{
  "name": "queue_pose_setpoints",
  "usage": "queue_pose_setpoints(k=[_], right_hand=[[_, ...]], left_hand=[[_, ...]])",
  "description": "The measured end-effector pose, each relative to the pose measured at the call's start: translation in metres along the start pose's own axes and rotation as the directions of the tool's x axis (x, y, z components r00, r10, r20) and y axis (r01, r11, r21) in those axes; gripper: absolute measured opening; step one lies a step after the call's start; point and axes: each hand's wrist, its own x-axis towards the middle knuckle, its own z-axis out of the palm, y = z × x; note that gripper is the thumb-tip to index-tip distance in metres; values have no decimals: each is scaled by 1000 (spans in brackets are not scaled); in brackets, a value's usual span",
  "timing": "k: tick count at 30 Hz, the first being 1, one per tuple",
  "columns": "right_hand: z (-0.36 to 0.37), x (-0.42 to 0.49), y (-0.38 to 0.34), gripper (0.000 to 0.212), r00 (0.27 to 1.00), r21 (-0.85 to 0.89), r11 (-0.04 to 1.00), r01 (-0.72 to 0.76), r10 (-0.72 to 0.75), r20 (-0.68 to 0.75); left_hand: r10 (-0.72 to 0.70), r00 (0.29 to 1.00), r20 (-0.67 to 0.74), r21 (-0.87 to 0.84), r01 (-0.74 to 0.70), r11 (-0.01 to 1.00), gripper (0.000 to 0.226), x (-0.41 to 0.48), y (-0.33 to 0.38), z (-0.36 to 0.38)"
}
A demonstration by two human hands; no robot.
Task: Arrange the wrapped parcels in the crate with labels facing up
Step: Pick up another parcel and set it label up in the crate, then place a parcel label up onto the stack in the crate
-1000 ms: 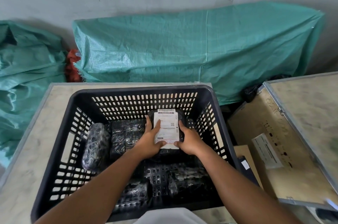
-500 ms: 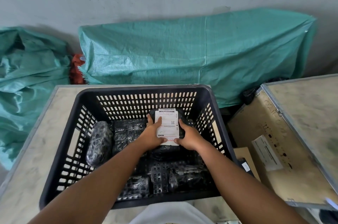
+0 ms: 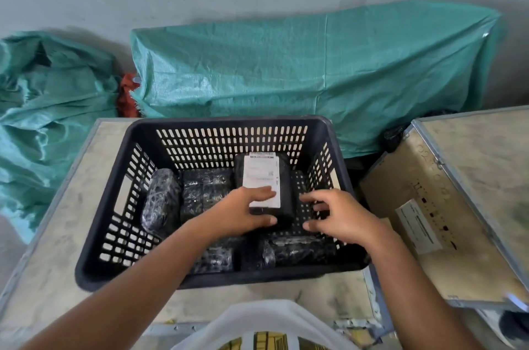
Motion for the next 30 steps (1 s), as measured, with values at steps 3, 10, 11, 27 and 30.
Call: queue_pose_setpoints(k=[3,10,11,27,30], right_hand=[[9,-8,0,54,993,-232,973,-20,46,107],[28,-3,-4,45,979,-283,954,-95,141,146],[29,-1,-4,45,981,-287,952,-106,148,129],[38,23,9,32,985,-1,998,-64,63,-159],[38,26,12,29,982,25,998,-58,62,-177]], left_hand=[[42,983,176,62,-54,997,66,-4,6,16],[23,934,356,119,-70,990,56,-3,-3,32],[29,934,355,131,-81,988,55,-4,-6,33],[12,987,157,230,-48,972,89,9,-5,37],[47,990,136,257,-81,963,80,10,-5,37]])
